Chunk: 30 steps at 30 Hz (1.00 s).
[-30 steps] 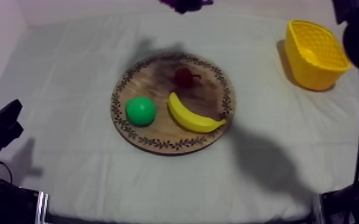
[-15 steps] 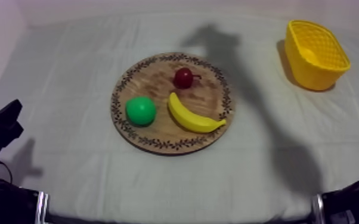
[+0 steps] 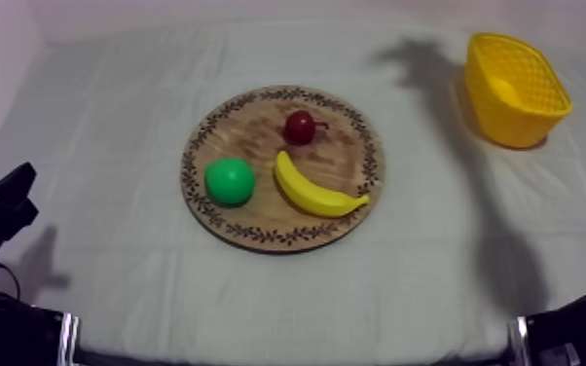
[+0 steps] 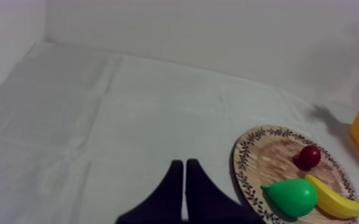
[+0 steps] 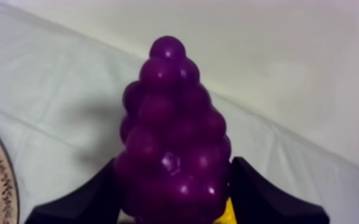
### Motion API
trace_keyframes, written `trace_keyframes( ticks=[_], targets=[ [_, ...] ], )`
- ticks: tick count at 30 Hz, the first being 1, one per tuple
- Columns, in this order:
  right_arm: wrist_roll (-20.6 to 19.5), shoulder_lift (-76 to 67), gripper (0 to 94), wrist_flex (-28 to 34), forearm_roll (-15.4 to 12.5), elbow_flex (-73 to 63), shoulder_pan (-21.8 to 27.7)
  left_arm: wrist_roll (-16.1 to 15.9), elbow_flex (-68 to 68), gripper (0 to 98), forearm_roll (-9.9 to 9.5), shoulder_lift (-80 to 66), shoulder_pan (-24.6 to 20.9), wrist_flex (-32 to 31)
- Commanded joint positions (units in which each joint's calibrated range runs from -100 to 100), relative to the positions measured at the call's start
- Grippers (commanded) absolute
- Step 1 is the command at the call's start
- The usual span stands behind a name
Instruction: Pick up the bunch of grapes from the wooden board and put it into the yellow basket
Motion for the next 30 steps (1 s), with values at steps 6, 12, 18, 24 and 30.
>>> trace_keyframes(
  ticks=[6,12,18,24,30],
  targets=[
    [-4.73,-0.39,27.5,-4.72,3.03,8.25,3.05,-0.01,-0.03,0.1,0.02,0.0,0.0,-0.03],
    [-6.46,0.33,27.8,-7.88,3.91,15.16,5.22,-0.01,-0.03,0.1,0.02,0.0,0.0,-0.03],
    [-5.49,2.0,27.2,-8.99,3.27,19.61,6.72,-0.01,-0.03,0.1,0.02,0.0,0.0,-0.03],
    [-3.98,4.54,27.4,-8.92,2.15,21.79,8.03,-0.01,-0.03,0.1,0.02,0.0,0.0,-0.03],
    [-2.45,5.99,40.4,-9.53,1.1,23.39,8.92,-0.01,-0.03,0.1,0.02,0.0,0.0,-0.03]
  ],
)
